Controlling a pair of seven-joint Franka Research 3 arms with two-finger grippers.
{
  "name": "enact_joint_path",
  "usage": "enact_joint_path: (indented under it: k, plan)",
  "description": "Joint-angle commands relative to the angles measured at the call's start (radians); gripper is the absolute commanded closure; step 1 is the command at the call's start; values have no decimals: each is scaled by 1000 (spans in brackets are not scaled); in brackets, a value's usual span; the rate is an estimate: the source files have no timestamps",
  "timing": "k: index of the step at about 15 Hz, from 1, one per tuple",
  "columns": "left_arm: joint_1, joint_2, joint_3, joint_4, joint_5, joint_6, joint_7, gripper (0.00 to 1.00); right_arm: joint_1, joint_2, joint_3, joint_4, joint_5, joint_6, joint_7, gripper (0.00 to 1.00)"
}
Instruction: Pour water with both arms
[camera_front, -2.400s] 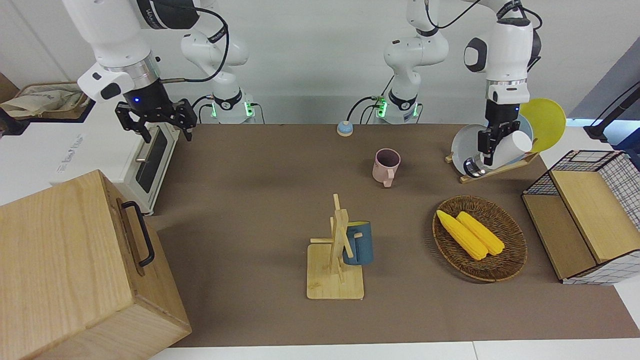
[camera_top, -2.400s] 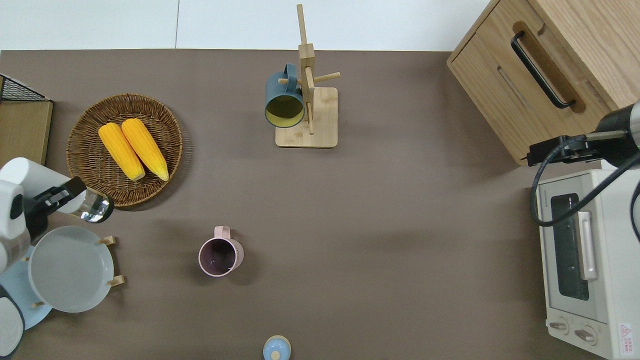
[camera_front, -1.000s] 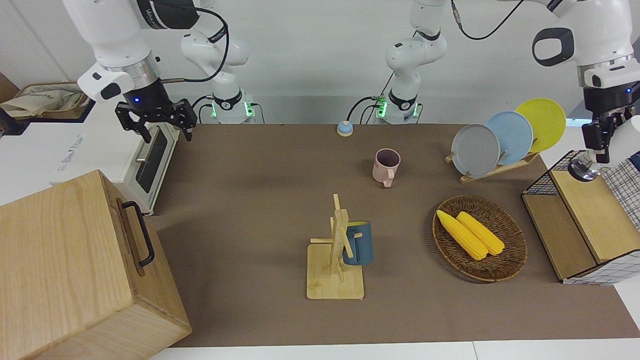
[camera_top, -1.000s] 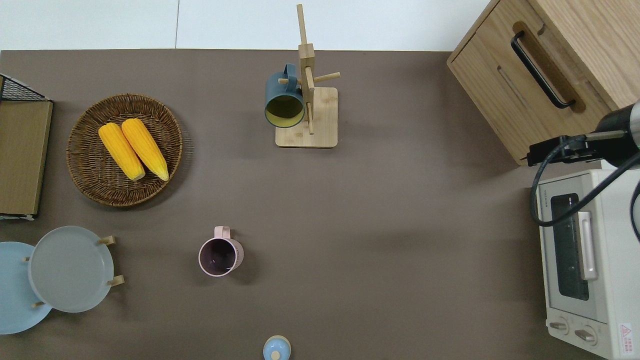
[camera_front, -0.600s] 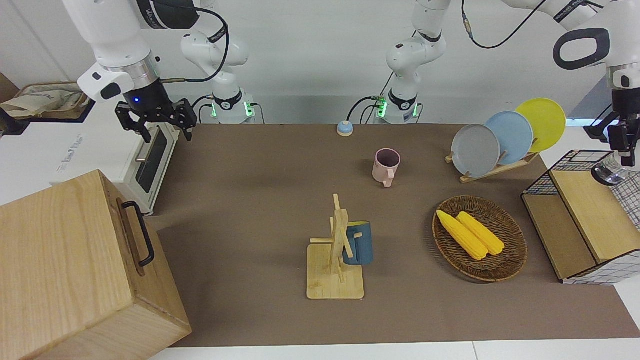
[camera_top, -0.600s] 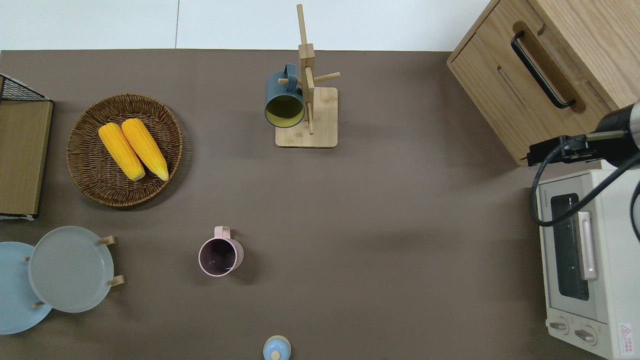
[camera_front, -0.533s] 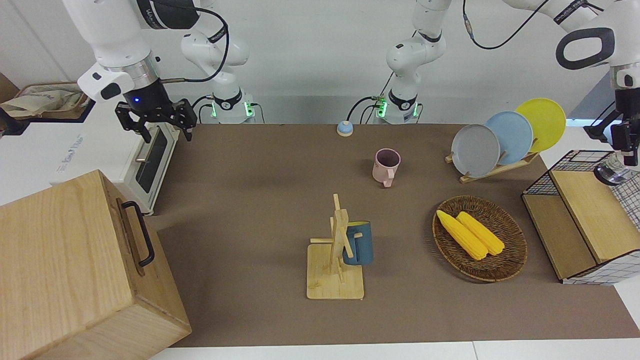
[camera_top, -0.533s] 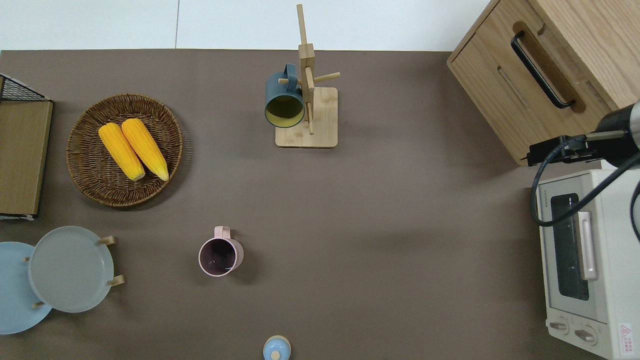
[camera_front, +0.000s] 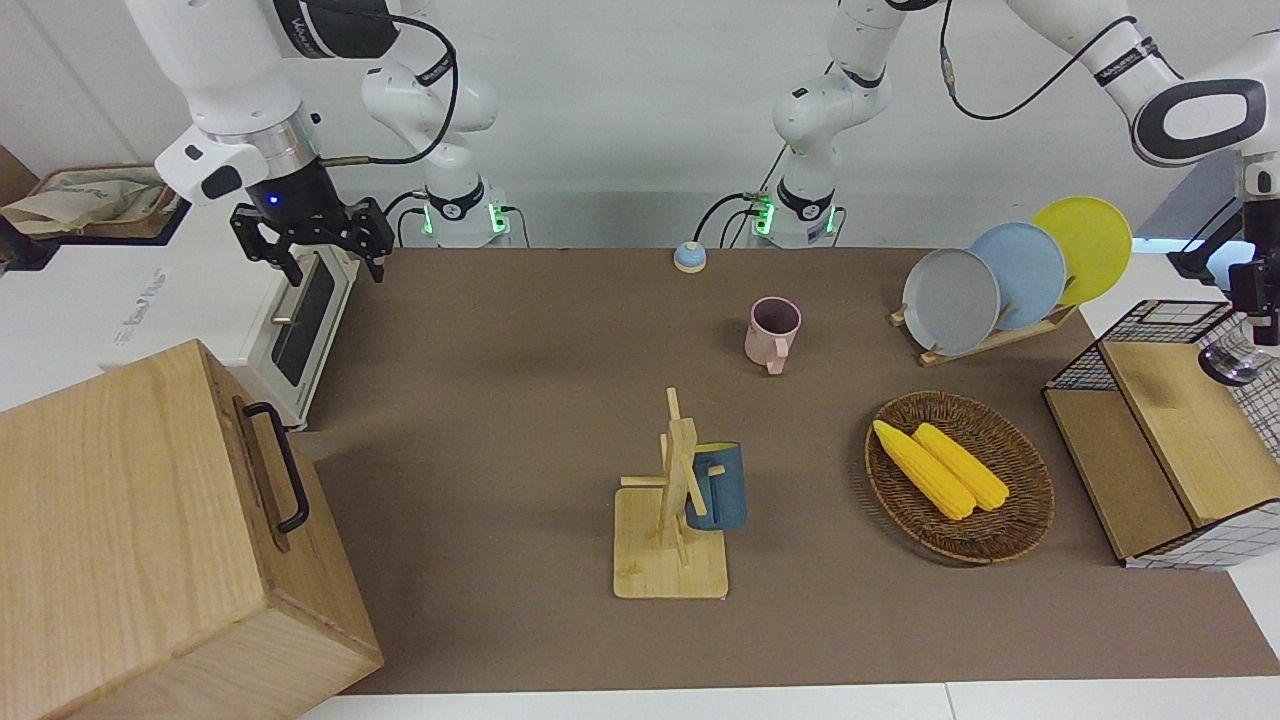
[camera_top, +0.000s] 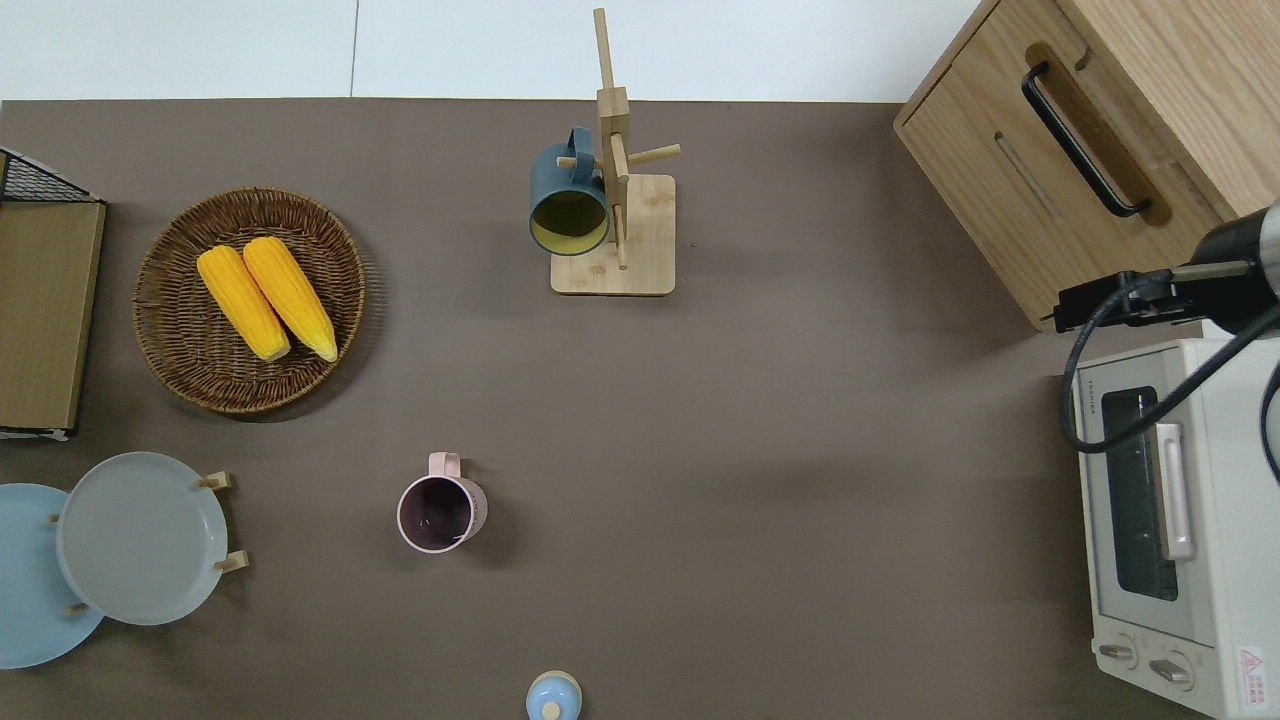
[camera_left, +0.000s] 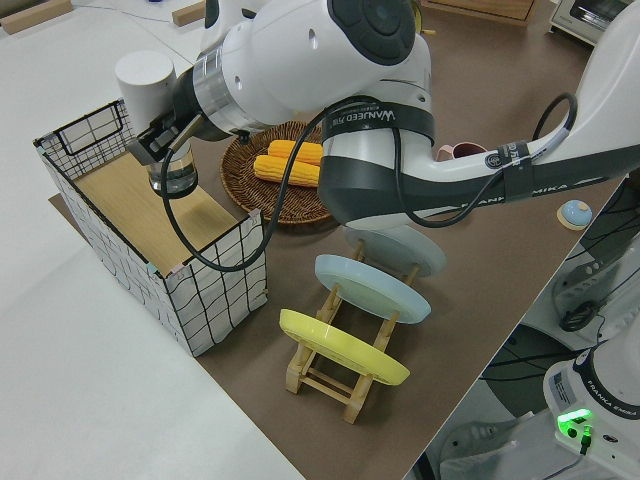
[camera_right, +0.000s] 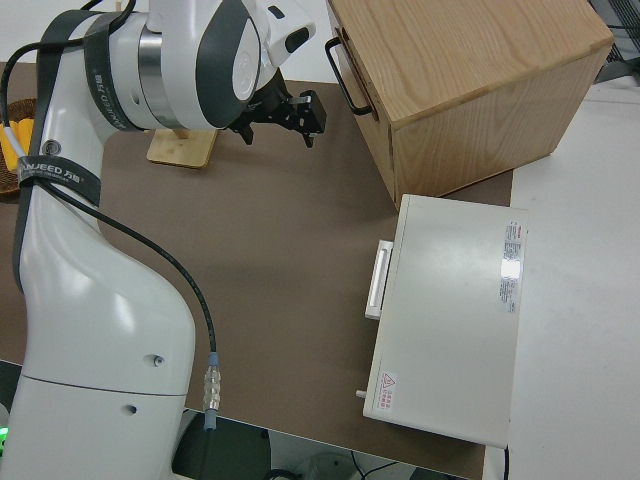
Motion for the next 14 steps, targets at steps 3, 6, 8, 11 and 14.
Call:
enact_joint_path:
  k: [3, 6, 8, 11, 14]
  plan:
    - [17, 89, -7, 106, -130, 16, 154, 1000, -10, -7, 4, -4, 20, 8, -12, 9]
    - [15, 133, -14, 137, -167, 19, 188, 1000, -10, -7, 4, -4, 20, 8, -12, 9]
    - [15, 143, -14, 141, -217, 19, 224, 1000, -10, -7, 4, -4, 20, 8, -12, 9]
    - [21, 158, -17, 143, -250, 19, 277, 1000, -10, -7, 4, -4, 20, 8, -12, 9]
    - [34, 173, -25, 141, -251, 19, 307, 1000, -8, -7, 4, -4, 20, 8, -12, 9]
